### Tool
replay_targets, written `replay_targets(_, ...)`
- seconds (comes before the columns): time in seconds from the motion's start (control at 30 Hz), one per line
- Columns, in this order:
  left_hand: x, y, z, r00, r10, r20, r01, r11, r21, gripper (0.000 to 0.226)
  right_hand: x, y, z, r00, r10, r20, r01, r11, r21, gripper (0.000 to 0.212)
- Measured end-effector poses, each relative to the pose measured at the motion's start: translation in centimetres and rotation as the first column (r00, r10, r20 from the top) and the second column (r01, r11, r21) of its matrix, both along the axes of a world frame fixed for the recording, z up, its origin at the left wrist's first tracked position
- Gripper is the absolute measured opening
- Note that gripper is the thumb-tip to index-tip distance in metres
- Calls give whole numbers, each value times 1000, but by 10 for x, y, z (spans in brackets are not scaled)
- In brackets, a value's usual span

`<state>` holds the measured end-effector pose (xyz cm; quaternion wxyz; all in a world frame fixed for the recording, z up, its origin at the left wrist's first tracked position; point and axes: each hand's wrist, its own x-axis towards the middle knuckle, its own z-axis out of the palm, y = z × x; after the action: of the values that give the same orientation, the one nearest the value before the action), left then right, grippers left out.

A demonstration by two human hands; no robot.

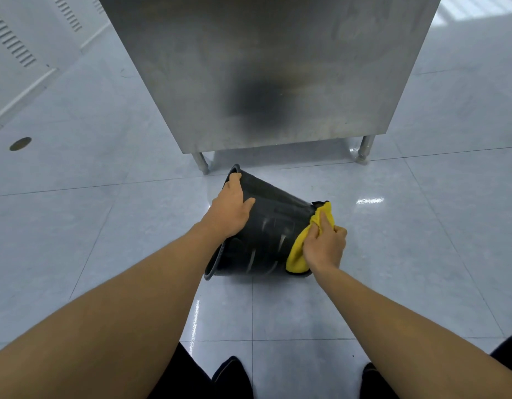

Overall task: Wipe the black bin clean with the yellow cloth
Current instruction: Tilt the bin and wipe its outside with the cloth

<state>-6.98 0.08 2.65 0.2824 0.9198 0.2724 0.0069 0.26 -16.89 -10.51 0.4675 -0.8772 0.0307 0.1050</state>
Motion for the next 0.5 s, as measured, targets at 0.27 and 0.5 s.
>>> replay_targets(0.27,-2,9,-6,991,-12,-137,-2,994,-106,87,-13,15,9,993,83,86,-81,996,-20,47)
replay_targets(0.5,0,13,-1,988,-21,-150,-13,974,-224,90,-47,48,45,882,311,354,-360,930,79,46)
